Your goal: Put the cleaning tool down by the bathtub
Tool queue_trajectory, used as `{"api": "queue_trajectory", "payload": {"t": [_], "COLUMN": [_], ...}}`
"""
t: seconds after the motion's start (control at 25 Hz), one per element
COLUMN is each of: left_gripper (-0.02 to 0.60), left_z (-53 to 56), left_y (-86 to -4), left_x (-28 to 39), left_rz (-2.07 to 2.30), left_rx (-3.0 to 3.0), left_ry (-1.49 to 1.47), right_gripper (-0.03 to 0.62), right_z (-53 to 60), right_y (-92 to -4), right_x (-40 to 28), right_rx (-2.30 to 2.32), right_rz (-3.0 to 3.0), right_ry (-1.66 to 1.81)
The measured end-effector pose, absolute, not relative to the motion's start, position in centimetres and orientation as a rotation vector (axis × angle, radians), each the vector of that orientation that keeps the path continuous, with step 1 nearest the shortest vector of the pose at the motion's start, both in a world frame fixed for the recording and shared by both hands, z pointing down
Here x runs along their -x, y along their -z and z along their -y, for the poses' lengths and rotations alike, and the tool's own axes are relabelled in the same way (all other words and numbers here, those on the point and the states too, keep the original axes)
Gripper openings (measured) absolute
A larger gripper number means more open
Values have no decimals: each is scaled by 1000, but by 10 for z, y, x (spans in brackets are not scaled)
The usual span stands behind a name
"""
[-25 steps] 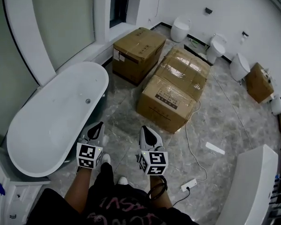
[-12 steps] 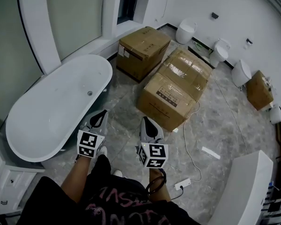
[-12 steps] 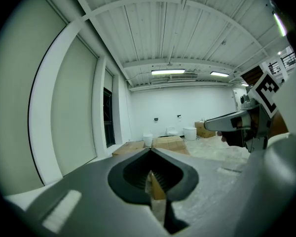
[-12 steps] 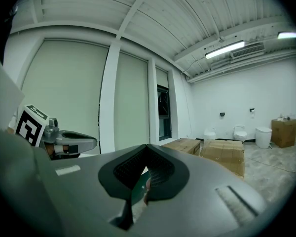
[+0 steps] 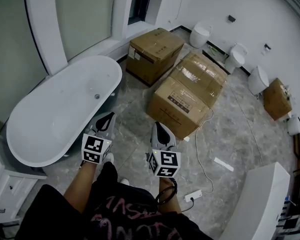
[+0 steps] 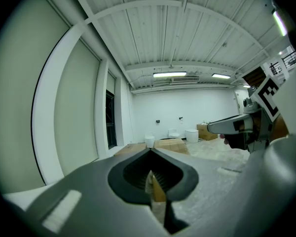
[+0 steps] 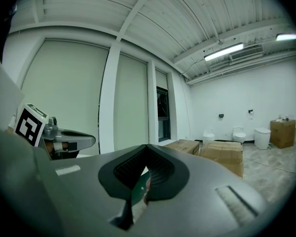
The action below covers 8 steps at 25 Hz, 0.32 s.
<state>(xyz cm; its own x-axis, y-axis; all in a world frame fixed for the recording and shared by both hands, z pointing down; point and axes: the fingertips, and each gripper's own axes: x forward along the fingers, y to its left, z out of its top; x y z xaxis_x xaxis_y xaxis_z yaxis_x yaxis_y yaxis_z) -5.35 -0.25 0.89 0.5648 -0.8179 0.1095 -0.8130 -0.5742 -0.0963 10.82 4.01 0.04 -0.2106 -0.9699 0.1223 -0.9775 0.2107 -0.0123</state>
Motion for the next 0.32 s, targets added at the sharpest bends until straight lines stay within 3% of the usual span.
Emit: {"api": "queue_trajectory", "payload": {"t": [0.32], "left_gripper": [0], "left_z": [1], "left_y": [-11], "left_x": [66], "left_rz": [-1490], "left_rx": [2757], "left_ry": [202], "right_gripper": [12], "right_z": [-42], "right_y": [-3], "right_x": [-102], "right_rx": [-1906], "right_rz": [2386], "right_ry": [-135]}}
